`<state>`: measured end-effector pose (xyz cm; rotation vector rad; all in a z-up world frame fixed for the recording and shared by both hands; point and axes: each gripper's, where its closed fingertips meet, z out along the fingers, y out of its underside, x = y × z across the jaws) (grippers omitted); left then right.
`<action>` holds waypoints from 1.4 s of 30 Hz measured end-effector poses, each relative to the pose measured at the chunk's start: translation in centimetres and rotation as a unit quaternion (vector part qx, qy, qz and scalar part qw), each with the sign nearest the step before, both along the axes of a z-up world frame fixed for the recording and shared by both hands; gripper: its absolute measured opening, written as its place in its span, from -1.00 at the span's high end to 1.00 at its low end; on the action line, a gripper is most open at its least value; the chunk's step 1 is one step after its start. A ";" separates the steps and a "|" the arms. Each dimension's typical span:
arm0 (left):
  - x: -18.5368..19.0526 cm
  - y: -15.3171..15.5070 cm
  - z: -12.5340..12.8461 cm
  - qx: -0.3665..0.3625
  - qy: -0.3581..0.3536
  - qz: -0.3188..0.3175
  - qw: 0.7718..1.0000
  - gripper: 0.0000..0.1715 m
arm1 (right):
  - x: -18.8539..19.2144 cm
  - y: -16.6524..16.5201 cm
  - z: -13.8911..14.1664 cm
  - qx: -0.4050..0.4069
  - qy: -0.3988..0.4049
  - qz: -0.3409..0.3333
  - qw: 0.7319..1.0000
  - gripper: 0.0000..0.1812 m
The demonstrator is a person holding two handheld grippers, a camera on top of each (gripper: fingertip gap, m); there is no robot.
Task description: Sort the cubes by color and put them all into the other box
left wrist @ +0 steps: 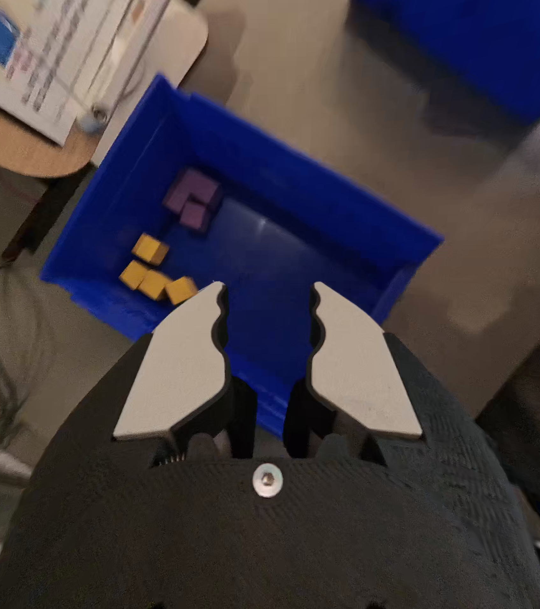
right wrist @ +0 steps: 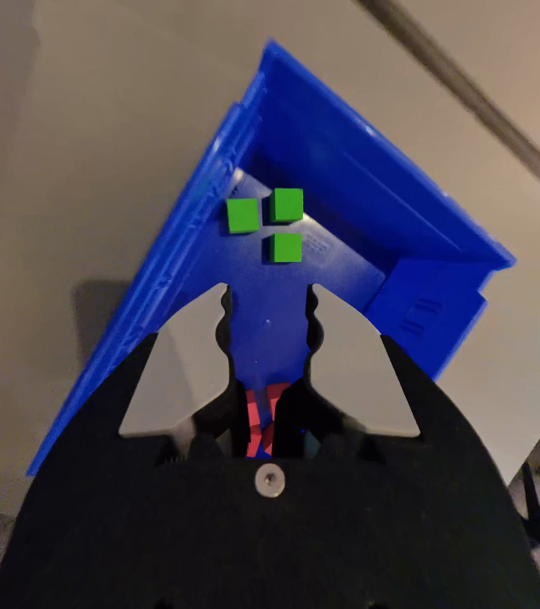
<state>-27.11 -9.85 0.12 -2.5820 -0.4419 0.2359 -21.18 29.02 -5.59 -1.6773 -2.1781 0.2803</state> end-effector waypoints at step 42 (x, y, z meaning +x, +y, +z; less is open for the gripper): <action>-8.5 -7.5 -15.1 -0.512 -0.036 -0.036 0.858 0.45 | 7.2 -10.3 8.4 -0.027 0.269 0.145 0.952 0.63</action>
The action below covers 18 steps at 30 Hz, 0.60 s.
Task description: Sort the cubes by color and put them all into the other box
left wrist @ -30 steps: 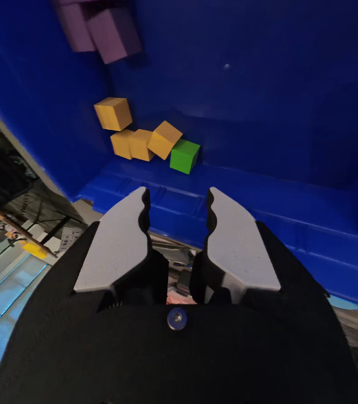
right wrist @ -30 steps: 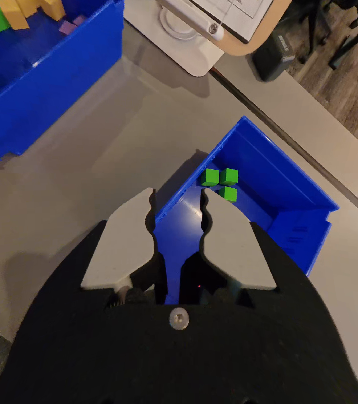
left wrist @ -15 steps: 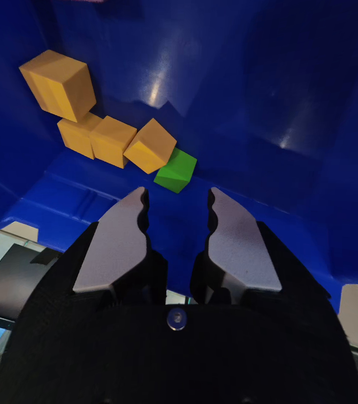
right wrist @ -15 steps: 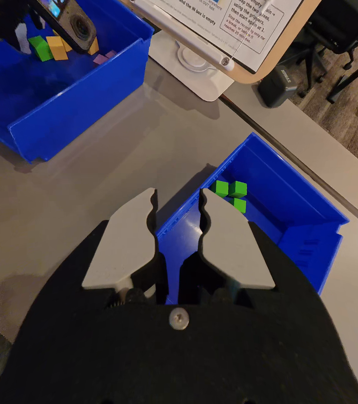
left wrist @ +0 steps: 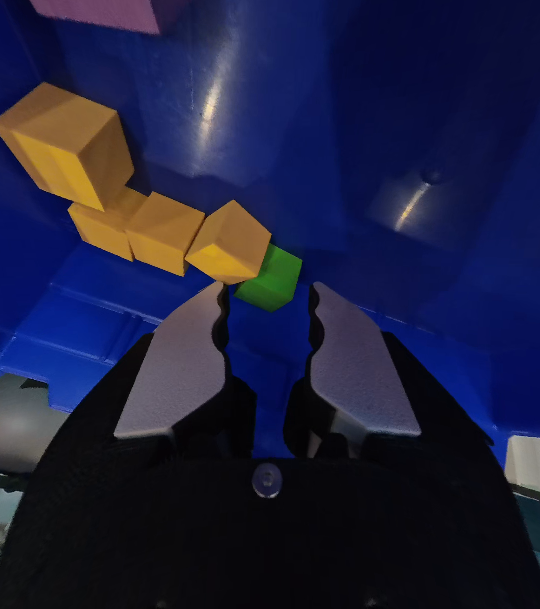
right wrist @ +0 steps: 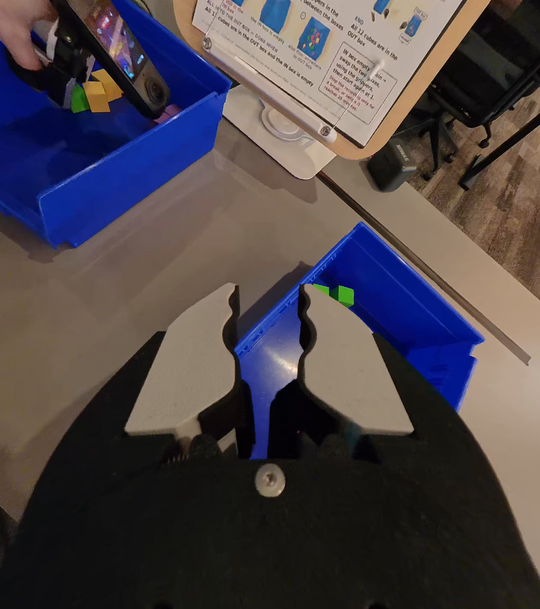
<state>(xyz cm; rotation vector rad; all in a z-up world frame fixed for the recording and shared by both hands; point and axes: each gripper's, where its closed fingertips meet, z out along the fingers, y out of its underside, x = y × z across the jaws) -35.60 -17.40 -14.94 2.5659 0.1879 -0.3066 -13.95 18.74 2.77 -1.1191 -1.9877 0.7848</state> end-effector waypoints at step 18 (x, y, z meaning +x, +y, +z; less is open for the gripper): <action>4.4 3.2 1.2 0.127 -0.089 0.043 0.987 0.61 | 0.3 -1.5 0.6 0.005 0.013 0.018 1.000 0.64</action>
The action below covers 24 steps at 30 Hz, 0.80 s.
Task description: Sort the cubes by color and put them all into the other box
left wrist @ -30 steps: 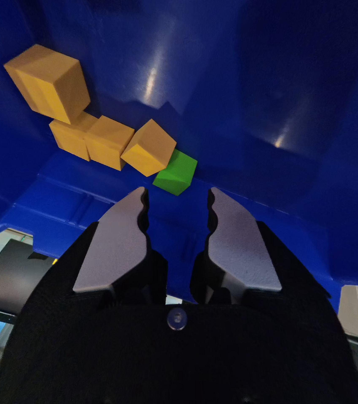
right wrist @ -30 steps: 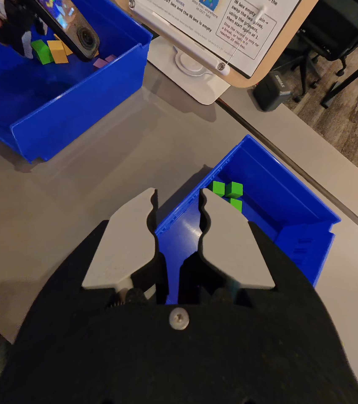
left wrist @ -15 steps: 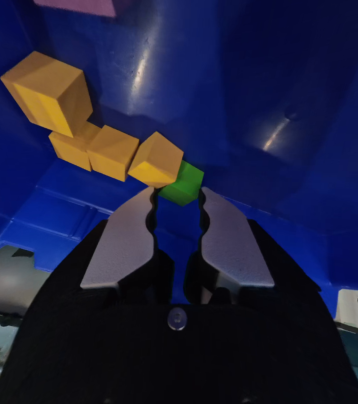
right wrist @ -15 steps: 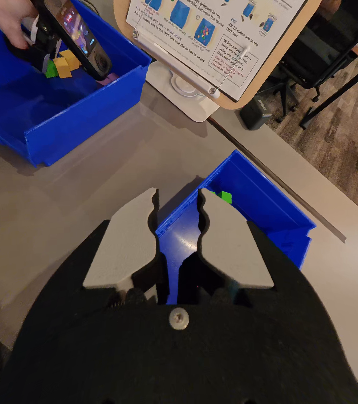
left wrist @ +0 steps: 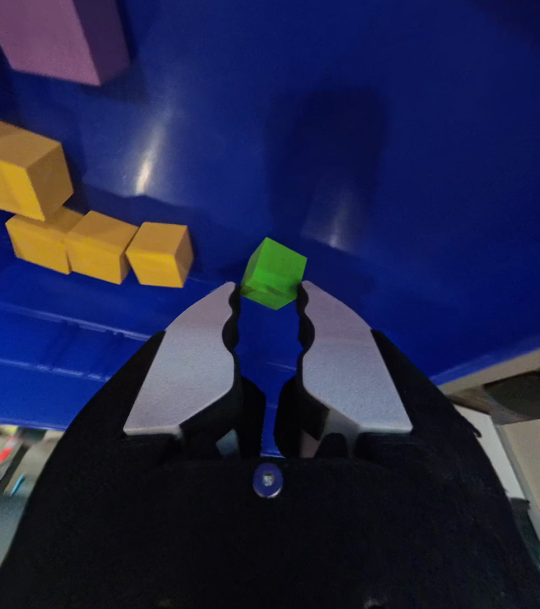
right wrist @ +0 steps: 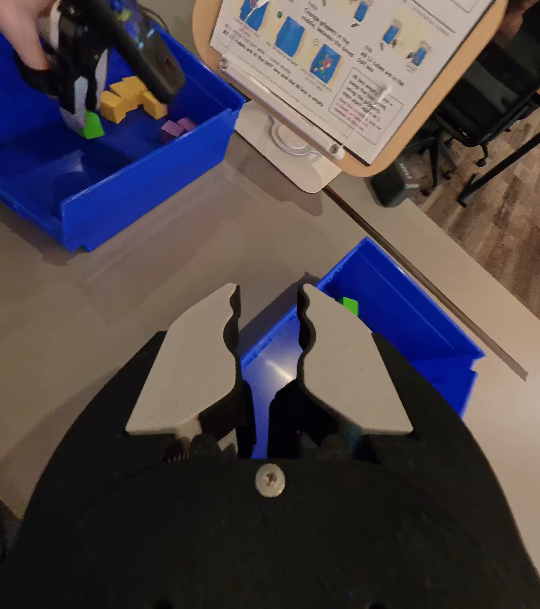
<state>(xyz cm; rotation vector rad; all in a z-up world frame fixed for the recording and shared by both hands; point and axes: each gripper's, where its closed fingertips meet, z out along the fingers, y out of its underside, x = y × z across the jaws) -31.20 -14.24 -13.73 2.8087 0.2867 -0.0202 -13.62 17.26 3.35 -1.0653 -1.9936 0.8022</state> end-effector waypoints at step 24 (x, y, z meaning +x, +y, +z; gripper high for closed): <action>16.0 11.8 15.7 0.424 -0.403 0.062 0.809 0.63 | -3.0 -19.0 -1.3 0.159 0.264 0.310 0.900 0.54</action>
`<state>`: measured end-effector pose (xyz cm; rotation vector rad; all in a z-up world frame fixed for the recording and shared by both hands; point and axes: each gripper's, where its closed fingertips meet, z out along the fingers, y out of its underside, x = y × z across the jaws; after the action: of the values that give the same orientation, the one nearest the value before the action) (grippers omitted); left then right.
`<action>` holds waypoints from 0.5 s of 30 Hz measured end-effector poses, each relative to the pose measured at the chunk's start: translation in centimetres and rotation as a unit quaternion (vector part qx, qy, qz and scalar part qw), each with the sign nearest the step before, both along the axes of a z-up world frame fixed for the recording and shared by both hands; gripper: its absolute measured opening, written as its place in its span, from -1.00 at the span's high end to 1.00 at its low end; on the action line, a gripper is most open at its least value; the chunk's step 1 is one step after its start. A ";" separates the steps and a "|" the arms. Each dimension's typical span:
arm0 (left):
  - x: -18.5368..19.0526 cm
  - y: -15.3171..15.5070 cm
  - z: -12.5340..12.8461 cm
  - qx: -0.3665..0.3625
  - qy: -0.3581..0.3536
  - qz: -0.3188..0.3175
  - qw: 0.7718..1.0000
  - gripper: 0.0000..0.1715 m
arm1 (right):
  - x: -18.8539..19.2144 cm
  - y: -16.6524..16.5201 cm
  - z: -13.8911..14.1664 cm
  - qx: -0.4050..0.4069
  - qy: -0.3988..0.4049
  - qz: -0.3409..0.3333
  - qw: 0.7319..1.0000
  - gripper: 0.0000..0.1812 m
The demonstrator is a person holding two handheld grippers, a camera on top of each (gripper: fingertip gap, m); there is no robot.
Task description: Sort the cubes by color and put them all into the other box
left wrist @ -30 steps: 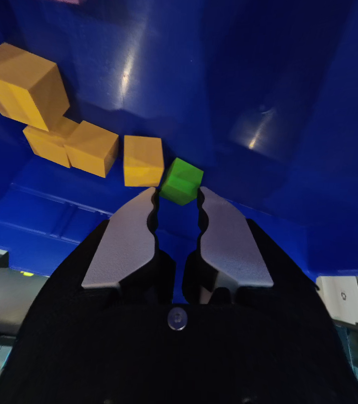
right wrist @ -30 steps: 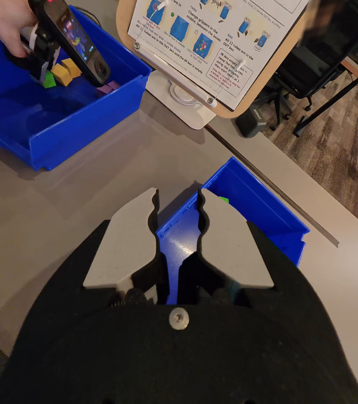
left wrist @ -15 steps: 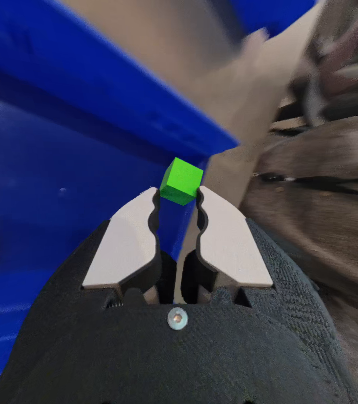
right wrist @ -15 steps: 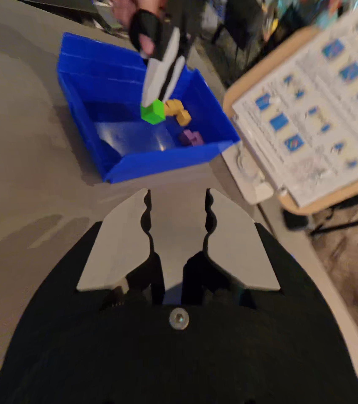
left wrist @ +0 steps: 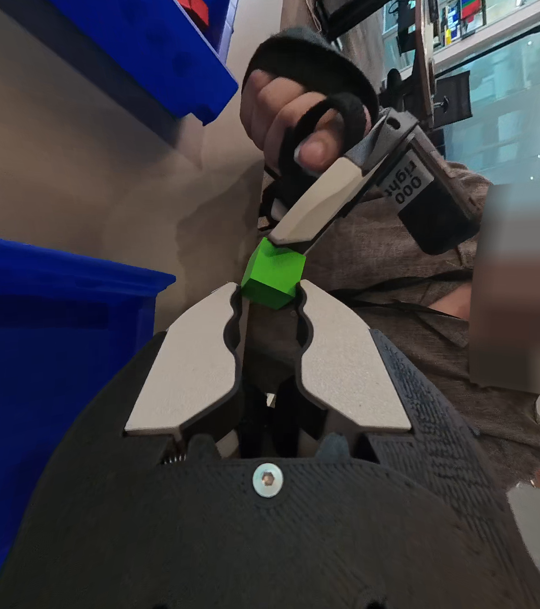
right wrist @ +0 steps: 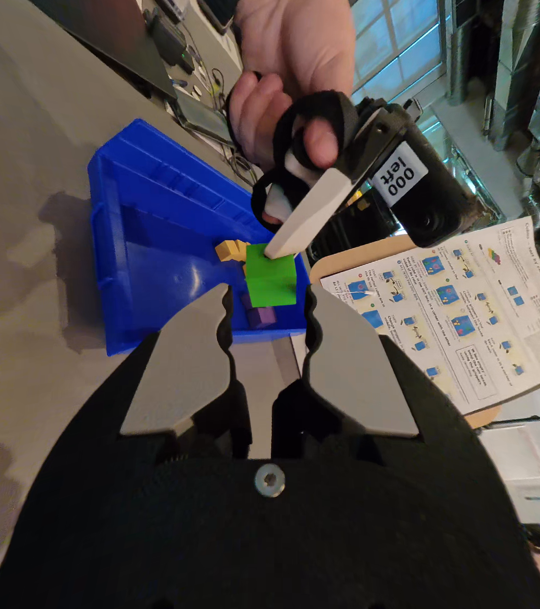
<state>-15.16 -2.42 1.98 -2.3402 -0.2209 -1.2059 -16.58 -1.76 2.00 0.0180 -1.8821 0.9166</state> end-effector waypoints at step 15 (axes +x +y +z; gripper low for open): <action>-0.1 1.8 0.4 0.054 0.018 0.014 0.998 0.29 | 0.6 1.0 -0.2 0.024 0.022 -0.017 0.999 0.71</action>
<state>-15.25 -0.63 2.40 -2.2555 -0.1705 -1.1342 -16.00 -0.78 1.83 0.0348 -1.8577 0.8422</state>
